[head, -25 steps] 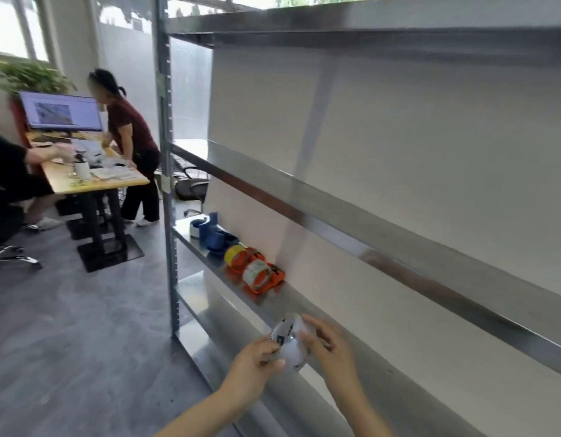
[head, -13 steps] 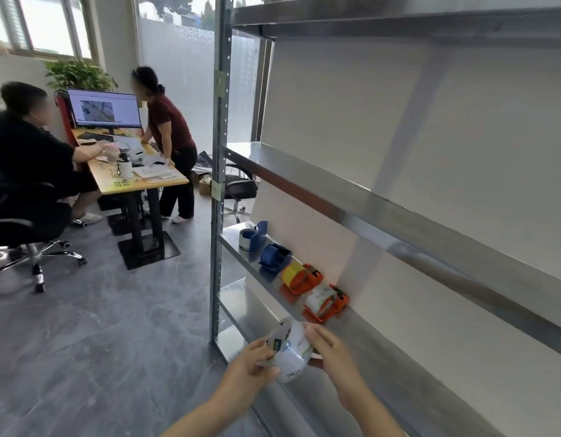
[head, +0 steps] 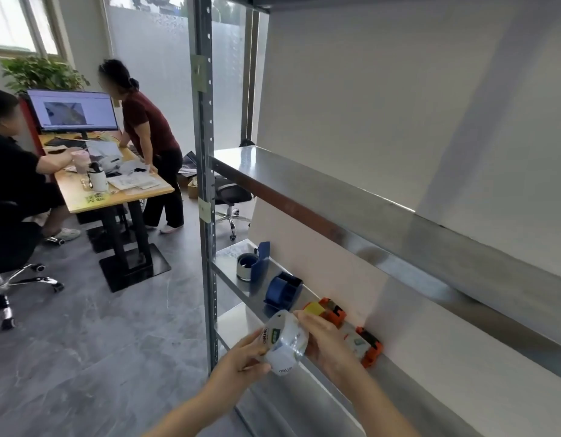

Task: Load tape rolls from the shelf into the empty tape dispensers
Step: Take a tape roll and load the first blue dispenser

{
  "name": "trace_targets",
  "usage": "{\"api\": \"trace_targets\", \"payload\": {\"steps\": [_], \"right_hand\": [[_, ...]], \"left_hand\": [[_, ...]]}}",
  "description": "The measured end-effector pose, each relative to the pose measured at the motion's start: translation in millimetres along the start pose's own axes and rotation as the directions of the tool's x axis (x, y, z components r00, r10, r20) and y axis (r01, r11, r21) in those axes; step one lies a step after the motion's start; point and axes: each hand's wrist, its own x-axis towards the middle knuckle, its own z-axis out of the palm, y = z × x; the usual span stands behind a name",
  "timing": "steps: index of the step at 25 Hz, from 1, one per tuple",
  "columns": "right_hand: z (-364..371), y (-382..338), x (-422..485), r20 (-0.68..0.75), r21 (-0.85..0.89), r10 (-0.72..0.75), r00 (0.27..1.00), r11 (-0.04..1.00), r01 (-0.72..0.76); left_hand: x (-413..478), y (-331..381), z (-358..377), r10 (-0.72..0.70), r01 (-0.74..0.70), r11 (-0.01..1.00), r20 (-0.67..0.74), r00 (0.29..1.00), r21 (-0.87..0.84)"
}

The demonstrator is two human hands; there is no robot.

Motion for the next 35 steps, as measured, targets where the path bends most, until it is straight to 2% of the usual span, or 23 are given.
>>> {"api": "trace_targets", "payload": {"steps": [3, 5, 7, 10, 12, 14, 16, 18, 20, 22, 24, 26, 29, 32, 35], "right_hand": [[8.9, -5.1, 31.0, 0.065, 0.039, 0.053, 0.996, 0.998, -0.056], [18.0, -7.8, 46.5, 0.0, 0.032, 0.024, 1.0, 0.999, -0.024], [30.1, -10.1, 60.1, -0.084, -0.009, -0.027, 0.996, 1.0, 0.026], [50.1, -15.1, 72.8, -0.171, -0.021, -0.09, 0.981, 0.996, 0.088], [68.0, -17.8, 79.3, -0.238, -0.059, -0.136, 0.962, 0.99, 0.126], [85.8, -17.1, 84.0, -0.376, -0.075, -0.151, 0.914, 0.988, 0.132], [102.1, -13.3, 90.2, -0.545, -0.079, -0.121, 0.829, 0.992, 0.093], [115.0, -11.1, 95.7, -0.613, -0.02, -0.056, 0.788, 0.998, 0.056], [122.9, -9.5, 100.6, -0.645, 0.02, -0.016, 0.764, 0.999, 0.037], [126.3, -7.6, 104.6, -0.706, 0.036, -0.02, 0.708, 0.997, 0.063], [124.9, -4.0, 107.2, -0.746, 0.041, -0.039, 0.665, 0.994, 0.104], [120.9, 1.7, 110.8, -0.777, 0.053, -0.036, 0.629, 0.991, 0.123], [113.6, 10.7, 120.1, -0.811, 0.058, -0.043, 0.583, 0.986, 0.154], [105.0, 21.9, 130.9, -0.824, 0.056, -0.054, 0.563, 0.983, 0.176], [99.7, 29.6, 139.9, -0.828, 0.053, -0.062, 0.557, 0.981, 0.188]], "left_hand": [[22.7, -1.0, -23.7, 0.001, -0.003, 1.0, 0.082, 0.997, 0.014], [37.8, 1.6, -34.7, 0.006, -0.012, 0.999, 0.144, 0.989, 0.042], [53.0, 8.7, -42.6, -0.01, 0.01, 1.0, 0.204, 0.979, 0.001], [79.4, 17.3, -56.0, -0.104, 0.122, 0.988, 0.181, 0.978, -0.091], [100.6, 11.0, -72.5, -0.113, 0.131, 0.988, 0.2, 0.973, -0.082], [117.9, 2.7, -89.8, -0.102, 0.125, 0.989, 0.234, 0.967, -0.084], [136.1, -7.6, -106.9, -0.091, 0.125, 0.986, 0.279, 0.956, -0.107], [150.7, -13.3, -117.0, -0.034, 0.071, 0.993, 0.366, 0.93, -0.09], [164.9, -20.7, -125.8, -0.048, 0.108, 0.988, 0.458, 0.888, -0.106], [183.7, -31.7, -134.3, -0.135, 0.187, 0.978, 0.405, 0.904, -0.09], [211.4, -44.6, -137.8, -0.23, 0.239, 0.971, 0.239, 0.943, -0.008], [241.4, -54.1, -132.1, -0.378, 0.353, 0.922, 0.174, 0.909, 0.159], [277.3, -60.4, -105.5, -0.504, 0.436, 0.848, 0.205, 0.839, 0.3], [296.7, -70.1, -80.9, -0.478, 0.417, 0.871, 0.248, 0.843, 0.261], [294.4, -80.7, -81.8, -0.46, 0.443, 0.888, 0.27, 0.846, 0.127]]}}
